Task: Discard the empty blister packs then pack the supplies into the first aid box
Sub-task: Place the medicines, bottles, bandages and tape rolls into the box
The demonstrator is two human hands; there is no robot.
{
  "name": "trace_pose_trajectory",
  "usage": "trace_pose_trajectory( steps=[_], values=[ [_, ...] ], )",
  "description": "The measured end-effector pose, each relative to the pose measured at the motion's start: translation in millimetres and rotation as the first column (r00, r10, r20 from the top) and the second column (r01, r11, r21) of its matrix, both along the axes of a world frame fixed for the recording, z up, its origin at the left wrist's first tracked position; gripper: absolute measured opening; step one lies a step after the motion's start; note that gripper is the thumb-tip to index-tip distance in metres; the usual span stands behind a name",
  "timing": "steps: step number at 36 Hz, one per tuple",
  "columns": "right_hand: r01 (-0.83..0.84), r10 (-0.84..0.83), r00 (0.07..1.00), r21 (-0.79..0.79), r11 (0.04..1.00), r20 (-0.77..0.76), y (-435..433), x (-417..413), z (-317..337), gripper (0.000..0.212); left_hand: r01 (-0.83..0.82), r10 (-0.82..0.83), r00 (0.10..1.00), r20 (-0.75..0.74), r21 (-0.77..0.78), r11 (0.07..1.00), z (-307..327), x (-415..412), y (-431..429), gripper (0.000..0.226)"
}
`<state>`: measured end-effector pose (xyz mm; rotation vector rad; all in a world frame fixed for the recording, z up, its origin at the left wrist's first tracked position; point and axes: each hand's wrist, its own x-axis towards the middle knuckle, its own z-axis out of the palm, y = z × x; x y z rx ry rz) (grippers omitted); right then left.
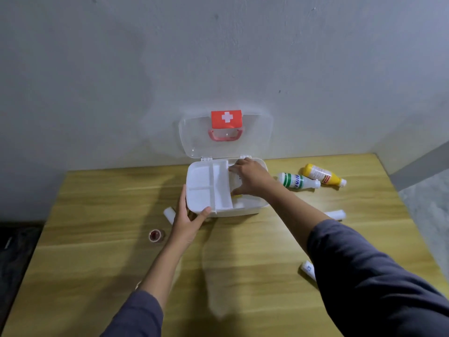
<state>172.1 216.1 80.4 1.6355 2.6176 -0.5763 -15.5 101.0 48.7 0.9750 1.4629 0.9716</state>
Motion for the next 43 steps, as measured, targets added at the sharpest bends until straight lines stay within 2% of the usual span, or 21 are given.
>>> trace_pose_trajectory(
  steps=[4,7,10,14,17,23,30,40,43],
  values=[
    [0.079,-0.103,0.974,-0.126,0.989,-0.201,-3,-6,-6,0.070,0.007,-0.007,1.000,0.000,-0.008,1.000,-1,-2,0,0.104],
    [0.111,-0.156,0.950,-0.177,0.978,-0.269,-6,-5,-6,0.076,0.014,-0.014,1.000,0.005,-0.007,1.000,-2,-4,0,0.105],
    [0.186,-0.224,0.923,-0.147,0.972,-0.313,-15,0,-3,0.074,0.015,-0.015,1.000,0.011,-0.005,1.000,-2,-4,0,0.105],
    [0.428,-0.396,0.816,-0.021,0.904,-0.422,-38,1,0,0.056,0.012,-0.012,1.000,0.007,-0.005,1.000,-3,-4,0,0.106],
    [0.524,-0.496,0.777,-0.039,0.851,-0.387,-46,-2,-5,0.058,0.010,-0.010,1.000,0.003,-0.002,1.000,-3,-4,0,0.104],
    [0.571,-0.571,0.775,-0.089,0.816,-0.270,-39,-12,-18,0.052,-0.005,0.005,1.000,0.007,0.030,1.000,-3,-1,0,0.088],
    [0.569,-0.568,0.787,-0.072,0.819,-0.239,-33,-14,-21,0.048,-0.006,0.006,1.000,0.019,0.037,0.999,-4,-1,0,0.088],
    [0.499,-0.528,0.781,-0.174,0.849,-0.334,-31,-20,-16,0.051,-0.013,0.012,1.000,0.024,0.038,0.999,-3,1,0,0.087],
    [0.519,-0.538,0.762,-0.156,0.840,-0.361,-33,-19,-14,0.054,-0.016,0.015,0.999,0.033,0.035,0.999,-4,0,0,0.087]
  ],
)
